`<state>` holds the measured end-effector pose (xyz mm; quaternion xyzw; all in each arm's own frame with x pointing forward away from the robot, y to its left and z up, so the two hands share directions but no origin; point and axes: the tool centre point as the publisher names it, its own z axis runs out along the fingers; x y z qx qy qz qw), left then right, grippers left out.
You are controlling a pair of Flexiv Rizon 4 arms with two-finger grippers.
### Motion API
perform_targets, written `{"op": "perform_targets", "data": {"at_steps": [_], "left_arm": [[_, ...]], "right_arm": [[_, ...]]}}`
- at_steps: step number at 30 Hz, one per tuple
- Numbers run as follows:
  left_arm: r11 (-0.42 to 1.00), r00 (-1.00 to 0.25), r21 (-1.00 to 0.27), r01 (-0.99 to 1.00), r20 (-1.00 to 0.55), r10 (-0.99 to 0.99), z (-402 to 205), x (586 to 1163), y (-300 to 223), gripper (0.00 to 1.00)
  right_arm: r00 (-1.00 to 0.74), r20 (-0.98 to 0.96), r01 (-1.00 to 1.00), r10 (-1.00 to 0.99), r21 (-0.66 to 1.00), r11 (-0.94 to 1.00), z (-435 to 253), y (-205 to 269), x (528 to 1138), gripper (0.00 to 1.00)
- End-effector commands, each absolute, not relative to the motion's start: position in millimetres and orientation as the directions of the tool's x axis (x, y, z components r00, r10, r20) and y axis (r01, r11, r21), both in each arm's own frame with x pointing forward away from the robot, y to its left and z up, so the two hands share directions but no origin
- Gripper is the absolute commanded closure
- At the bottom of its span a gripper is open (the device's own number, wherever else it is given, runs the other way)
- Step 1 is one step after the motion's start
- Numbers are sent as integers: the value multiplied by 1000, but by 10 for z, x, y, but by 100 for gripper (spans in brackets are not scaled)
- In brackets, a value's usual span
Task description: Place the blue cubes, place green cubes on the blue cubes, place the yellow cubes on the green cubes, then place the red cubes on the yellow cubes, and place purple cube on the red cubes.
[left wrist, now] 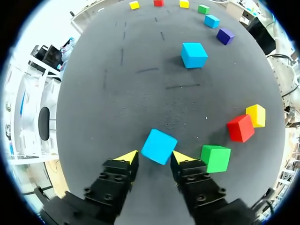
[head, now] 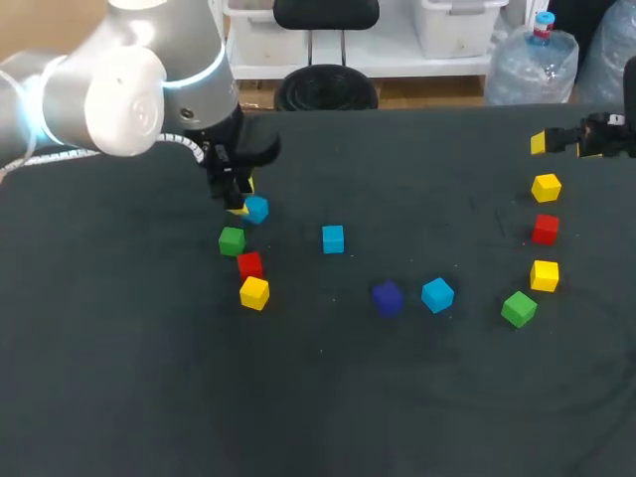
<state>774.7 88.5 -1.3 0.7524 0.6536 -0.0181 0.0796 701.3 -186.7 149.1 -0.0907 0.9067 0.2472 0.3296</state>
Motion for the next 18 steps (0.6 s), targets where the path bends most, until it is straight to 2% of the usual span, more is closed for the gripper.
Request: {"op": "perform_targets", "data": {"at_steps": [1,2,5,6,8,10,13,18], "left_arm": [[-139,151,97,986,-130,980,-19,7733,873,31],[-142,154,97,985,-132,979,-15,7728,867,24],[-152,166,105,983,-140,976,11,7720,841,15],[-154,169,109,982,-142,975,19,7720,833,14],[-160,176,113,981,-146,974,29,7723,820,17],[-168,184,118,979,-146,972,35,7723,813,30],[-187,205,123,975,-148,968,46,7704,803,41],[-236,256,153,960,-125,959,24,7655,788,41]], "right_arm": [[-766,-643,-323,0,384,865,1497,-1855,7004,0],[-766,-643,-323,0,384,865,1497,-1855,7004,0],[-766,-643,-323,0,384,865,1497,-1855,7004,0],[-766,-643,-323,0,384,865,1497,-1855,7004,0],[-766,-643,-323,0,384,865,1497,-1855,7004,0],[-766,-643,-323,0,384,865,1497,-1855,7004,0],[-766,-643,-323,0,384,865,1497,-1855,7004,0],[-766,-643,-323,0,384,865,1497,-1855,7004,0]]}}
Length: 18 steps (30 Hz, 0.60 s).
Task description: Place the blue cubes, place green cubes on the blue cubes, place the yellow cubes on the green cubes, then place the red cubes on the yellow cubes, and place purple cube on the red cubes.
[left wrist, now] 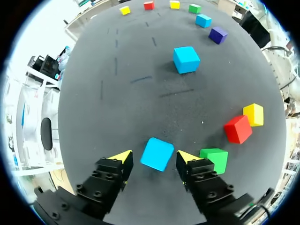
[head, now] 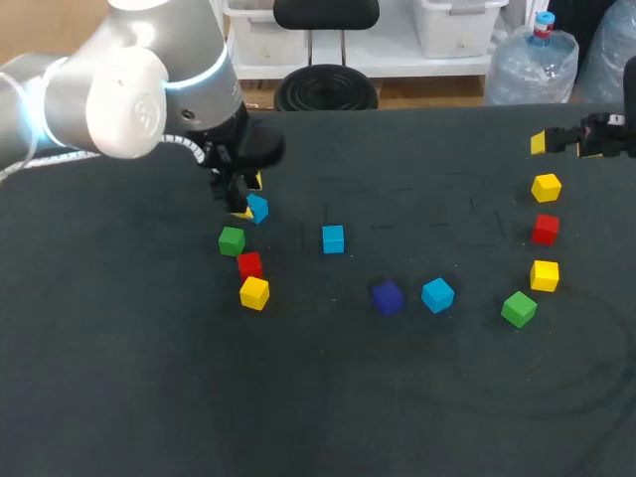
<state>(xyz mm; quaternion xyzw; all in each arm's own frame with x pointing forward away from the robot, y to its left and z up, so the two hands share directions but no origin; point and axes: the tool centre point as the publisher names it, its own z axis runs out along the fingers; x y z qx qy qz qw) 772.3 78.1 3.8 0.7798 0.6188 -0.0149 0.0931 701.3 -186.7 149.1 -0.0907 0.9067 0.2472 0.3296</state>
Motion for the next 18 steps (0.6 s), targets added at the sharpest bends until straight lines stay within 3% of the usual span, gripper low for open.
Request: {"op": "perform_targets", "data": {"at_steps": [1,5,9,10,14,18], "left_arm": [[-246,265,154,957,-121,956,16,7644,786,39],[-278,295,157,948,-102,950,-9,7606,788,36],[-289,304,154,945,-91,948,-41,7593,805,43],[-289,304,154,945,-90,948,-42,7593,808,51],[-286,301,155,946,-89,949,-32,7601,825,65],[-278,295,158,947,-90,951,-23,7604,832,94]], "right_arm": [[-766,-643,-323,0,384,865,1497,-1855,7004,0],[-766,-643,-323,0,384,865,1497,-1855,7004,0],[-766,-643,-323,0,384,865,1497,-1855,7004,0],[-766,-643,-323,0,384,865,1497,-1855,7004,0],[-766,-643,-323,0,384,865,1497,-1855,7004,0],[-766,-643,-323,0,384,865,1497,-1855,7004,0]]}}
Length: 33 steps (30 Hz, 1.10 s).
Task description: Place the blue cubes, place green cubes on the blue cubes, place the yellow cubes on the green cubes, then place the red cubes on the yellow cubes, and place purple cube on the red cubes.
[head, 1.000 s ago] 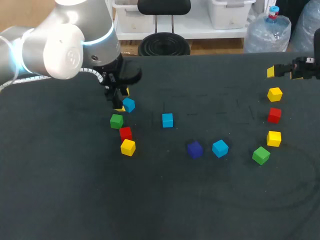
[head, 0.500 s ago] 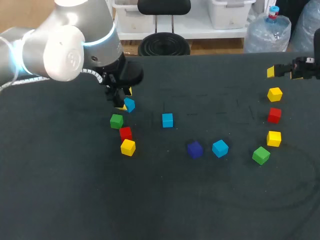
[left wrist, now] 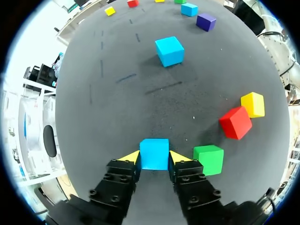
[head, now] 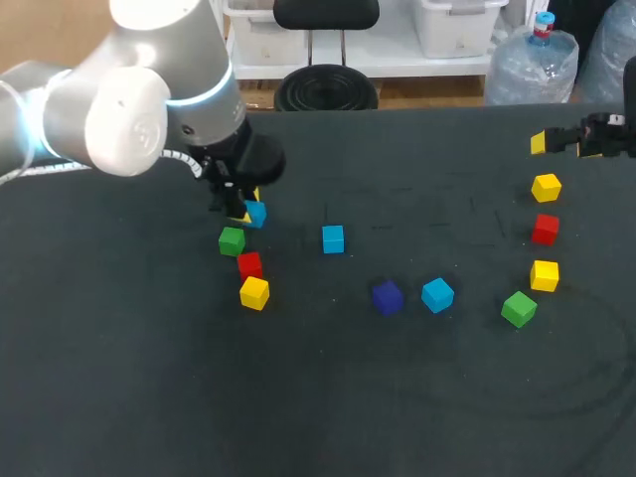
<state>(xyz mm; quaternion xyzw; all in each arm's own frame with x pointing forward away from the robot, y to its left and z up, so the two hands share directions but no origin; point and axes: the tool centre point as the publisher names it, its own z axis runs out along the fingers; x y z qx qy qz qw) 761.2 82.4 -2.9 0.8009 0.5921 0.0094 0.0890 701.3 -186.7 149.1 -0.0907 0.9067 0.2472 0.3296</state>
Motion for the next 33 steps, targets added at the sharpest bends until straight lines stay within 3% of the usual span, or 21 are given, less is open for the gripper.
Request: {"op": "perform_targets", "data": {"at_steps": [1,10,33], "left_arm": [[-277,294,158,948,-90,952,-20,7602,835,100],[-254,270,147,956,-101,957,79,7576,831,100],[8,4,108,994,-102,995,315,7398,505,100]], "right_arm": [[-766,-643,-323,0,384,865,1497,-1855,7004,0],[-766,-643,-323,0,384,865,1497,-1855,7004,0],[-766,-643,-323,0,384,865,1497,-1855,7004,0]]}}
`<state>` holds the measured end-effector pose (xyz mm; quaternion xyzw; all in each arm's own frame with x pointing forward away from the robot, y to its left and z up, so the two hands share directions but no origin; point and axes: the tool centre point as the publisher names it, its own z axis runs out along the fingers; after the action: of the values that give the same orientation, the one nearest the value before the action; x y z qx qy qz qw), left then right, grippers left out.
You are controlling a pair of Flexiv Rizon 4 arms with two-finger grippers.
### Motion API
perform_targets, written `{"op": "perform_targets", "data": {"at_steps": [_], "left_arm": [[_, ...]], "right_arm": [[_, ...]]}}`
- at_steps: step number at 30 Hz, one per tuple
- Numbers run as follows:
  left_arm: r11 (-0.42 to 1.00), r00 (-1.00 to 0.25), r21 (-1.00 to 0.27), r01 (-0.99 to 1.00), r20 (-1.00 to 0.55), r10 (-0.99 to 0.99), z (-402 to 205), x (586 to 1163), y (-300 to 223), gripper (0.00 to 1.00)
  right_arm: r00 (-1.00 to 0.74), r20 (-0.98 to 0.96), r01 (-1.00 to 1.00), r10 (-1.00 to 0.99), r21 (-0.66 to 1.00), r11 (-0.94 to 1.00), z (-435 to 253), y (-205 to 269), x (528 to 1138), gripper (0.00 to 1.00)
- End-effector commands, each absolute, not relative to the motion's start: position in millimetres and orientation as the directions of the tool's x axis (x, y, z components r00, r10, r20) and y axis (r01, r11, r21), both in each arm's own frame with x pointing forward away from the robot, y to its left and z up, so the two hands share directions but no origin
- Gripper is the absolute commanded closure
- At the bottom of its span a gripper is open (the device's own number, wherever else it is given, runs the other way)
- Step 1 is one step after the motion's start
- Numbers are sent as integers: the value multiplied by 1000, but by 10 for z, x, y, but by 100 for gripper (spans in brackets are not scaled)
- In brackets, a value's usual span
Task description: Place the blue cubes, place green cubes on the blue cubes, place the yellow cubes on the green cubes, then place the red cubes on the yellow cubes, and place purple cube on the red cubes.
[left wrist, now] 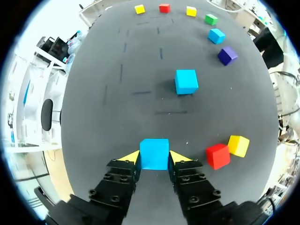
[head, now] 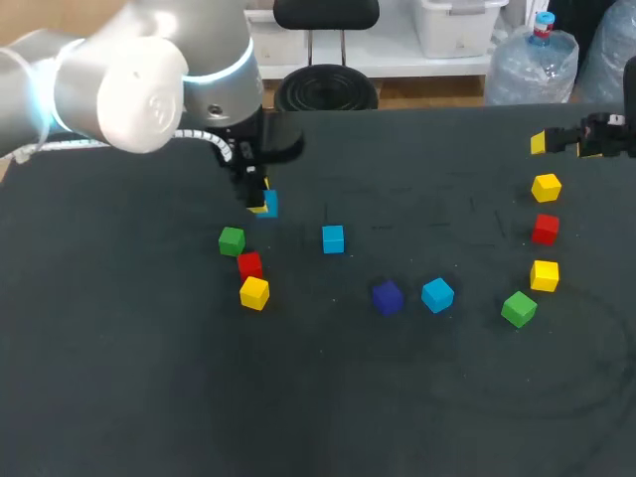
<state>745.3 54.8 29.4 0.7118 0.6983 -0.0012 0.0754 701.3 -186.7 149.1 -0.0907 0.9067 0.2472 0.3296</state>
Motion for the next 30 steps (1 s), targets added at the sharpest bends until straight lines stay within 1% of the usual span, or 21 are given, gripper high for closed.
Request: {"op": "perform_targets", "data": {"at_steps": [1,4,15,24,30], "left_arm": [[18,-7,112,994,-103,995,315,7381,493,100],[49,-36,133,990,-96,995,291,7339,460,100],[158,-145,81,984,-153,978,294,7193,360,100],[154,-143,63,986,-159,977,263,7053,301,100],[117,-107,60,991,-148,983,230,6953,223,100]], "right_arm": [[-766,-643,-323,0,384,865,1497,-1855,7004,0],[-766,-643,-323,0,384,865,1497,-1855,7004,0],[-766,-643,-323,0,384,865,1497,-1855,7004,0],[-766,-643,-323,0,384,865,1497,-1855,7004,0],[-766,-643,-323,0,384,865,1497,-1855,7004,0]]}}
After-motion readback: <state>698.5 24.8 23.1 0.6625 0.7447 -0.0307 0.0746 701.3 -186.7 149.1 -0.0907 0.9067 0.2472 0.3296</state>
